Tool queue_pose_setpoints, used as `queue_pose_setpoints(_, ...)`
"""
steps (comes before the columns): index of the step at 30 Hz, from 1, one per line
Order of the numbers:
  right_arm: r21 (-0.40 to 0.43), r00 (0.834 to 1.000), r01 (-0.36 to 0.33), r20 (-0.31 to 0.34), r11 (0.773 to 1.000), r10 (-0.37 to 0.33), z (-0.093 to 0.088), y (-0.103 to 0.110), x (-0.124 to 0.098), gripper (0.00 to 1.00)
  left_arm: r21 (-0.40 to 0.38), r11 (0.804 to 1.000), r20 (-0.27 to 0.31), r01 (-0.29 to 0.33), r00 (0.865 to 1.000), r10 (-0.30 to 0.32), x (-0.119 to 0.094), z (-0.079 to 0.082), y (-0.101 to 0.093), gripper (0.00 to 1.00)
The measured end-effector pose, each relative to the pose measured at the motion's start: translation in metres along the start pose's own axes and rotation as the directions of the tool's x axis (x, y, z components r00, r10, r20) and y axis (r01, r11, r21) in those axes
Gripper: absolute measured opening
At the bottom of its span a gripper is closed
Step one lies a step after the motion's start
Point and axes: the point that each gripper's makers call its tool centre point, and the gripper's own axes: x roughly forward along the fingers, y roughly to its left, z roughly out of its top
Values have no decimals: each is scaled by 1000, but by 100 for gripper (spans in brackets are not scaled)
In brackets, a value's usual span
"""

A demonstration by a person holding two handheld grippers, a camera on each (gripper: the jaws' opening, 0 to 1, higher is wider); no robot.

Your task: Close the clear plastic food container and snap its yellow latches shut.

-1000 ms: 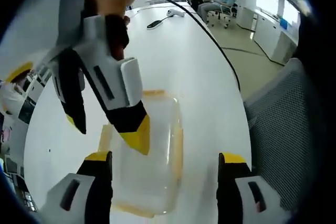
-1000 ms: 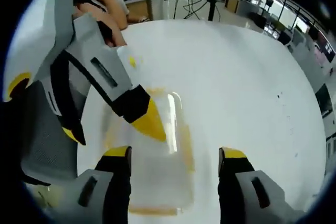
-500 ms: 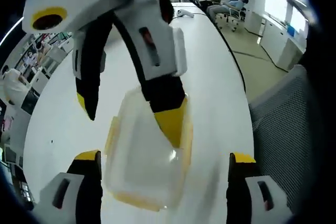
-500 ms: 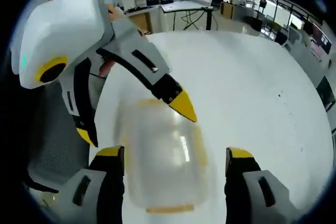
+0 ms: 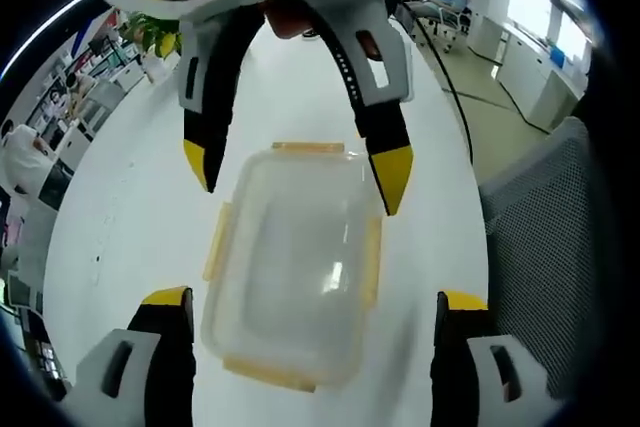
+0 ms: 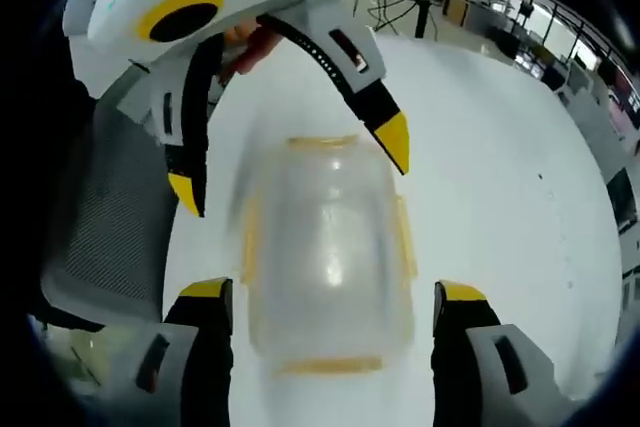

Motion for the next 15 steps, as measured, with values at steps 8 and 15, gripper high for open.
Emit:
queue_pose_setpoints(8,-49,997,15,-79,999,-19,-18,6,7,81,11,1000,-33,-3,999,3,3,-9,8,94)
queue_pose_setpoints(15,-65,994,18,-104,998,-25,-25,6,8,79,32,999,-75,21,997,-19,7,-19,7,88)
